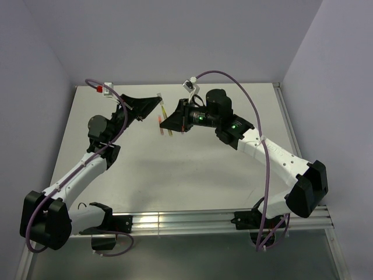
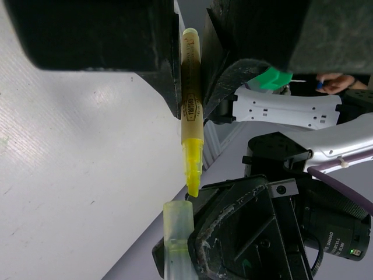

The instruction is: Insert the pens into the pen caps

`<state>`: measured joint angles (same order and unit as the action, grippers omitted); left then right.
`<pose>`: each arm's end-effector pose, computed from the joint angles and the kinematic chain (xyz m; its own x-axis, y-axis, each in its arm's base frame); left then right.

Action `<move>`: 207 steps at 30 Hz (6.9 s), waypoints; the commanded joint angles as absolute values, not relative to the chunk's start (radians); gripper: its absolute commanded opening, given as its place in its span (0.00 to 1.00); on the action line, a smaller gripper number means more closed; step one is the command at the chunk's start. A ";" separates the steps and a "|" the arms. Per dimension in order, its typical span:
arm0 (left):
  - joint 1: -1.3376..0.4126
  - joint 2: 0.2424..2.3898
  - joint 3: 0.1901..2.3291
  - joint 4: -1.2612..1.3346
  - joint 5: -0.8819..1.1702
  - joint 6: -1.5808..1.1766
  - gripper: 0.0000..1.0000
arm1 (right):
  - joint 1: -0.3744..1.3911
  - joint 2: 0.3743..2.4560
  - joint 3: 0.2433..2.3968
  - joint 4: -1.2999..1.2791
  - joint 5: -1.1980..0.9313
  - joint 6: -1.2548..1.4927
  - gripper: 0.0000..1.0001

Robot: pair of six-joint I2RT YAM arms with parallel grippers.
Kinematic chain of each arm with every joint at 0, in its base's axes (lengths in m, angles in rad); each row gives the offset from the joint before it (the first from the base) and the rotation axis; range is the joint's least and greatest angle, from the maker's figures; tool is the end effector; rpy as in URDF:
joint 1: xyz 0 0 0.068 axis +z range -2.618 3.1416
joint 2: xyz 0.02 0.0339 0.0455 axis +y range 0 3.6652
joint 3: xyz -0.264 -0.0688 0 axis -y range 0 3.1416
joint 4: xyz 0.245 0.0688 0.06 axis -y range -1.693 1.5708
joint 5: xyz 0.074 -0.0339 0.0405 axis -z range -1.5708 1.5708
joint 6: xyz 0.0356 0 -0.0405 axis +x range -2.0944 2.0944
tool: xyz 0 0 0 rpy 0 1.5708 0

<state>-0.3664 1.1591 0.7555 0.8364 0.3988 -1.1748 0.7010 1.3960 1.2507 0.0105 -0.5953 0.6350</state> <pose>0.2380 -0.1061 0.3592 -0.4572 -0.7352 -0.5004 0.6156 0.1445 -0.7747 0.2376 0.2266 0.3835 -0.6513 0.0929 -0.7531 -0.7109 0.2723 0.6485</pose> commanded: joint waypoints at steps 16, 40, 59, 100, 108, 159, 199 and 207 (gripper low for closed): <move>-0.380 1.151 0.775 0.910 0.437 -1.187 0.00 | 0.706 1.387 1.259 0.063 -0.589 0.630 0.00; -0.400 1.126 0.755 0.864 0.429 -1.155 0.00 | 0.669 1.348 1.249 0.049 -0.561 0.620 0.00; -0.495 1.154 0.752 0.842 0.445 -1.135 0.00 | 0.650 1.327 1.244 0.049 -0.554 0.615 0.00; -0.612 1.117 0.687 0.828 0.483 -1.065 0.00 | 0.643 1.267 1.209 0.058 -0.476 0.575 0.00; -0.630 1.109 0.672 0.848 0.491 -1.060 0.00 | 0.641 1.247 1.198 0.060 -0.440 0.549 0.00; -0.850 1.077 0.655 0.704 0.390 -0.874 0.00 | 0.581 1.167 1.192 0.061 -0.410 0.535 0.00; -0.957 1.080 0.612 0.653 0.344 -0.825 0.00 | 0.512 1.160 1.200 0.072 -0.413 0.557 0.00; -0.988 1.068 0.592 0.643 0.318 -0.815 0.00 | 0.499 1.160 1.198 0.078 -0.416 0.564 0.00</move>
<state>-0.8619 1.0752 0.6559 0.8116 -0.0330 -0.8261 0.5972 1.1736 1.1526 -0.2451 -0.6895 0.5262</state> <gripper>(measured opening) 0.042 0.210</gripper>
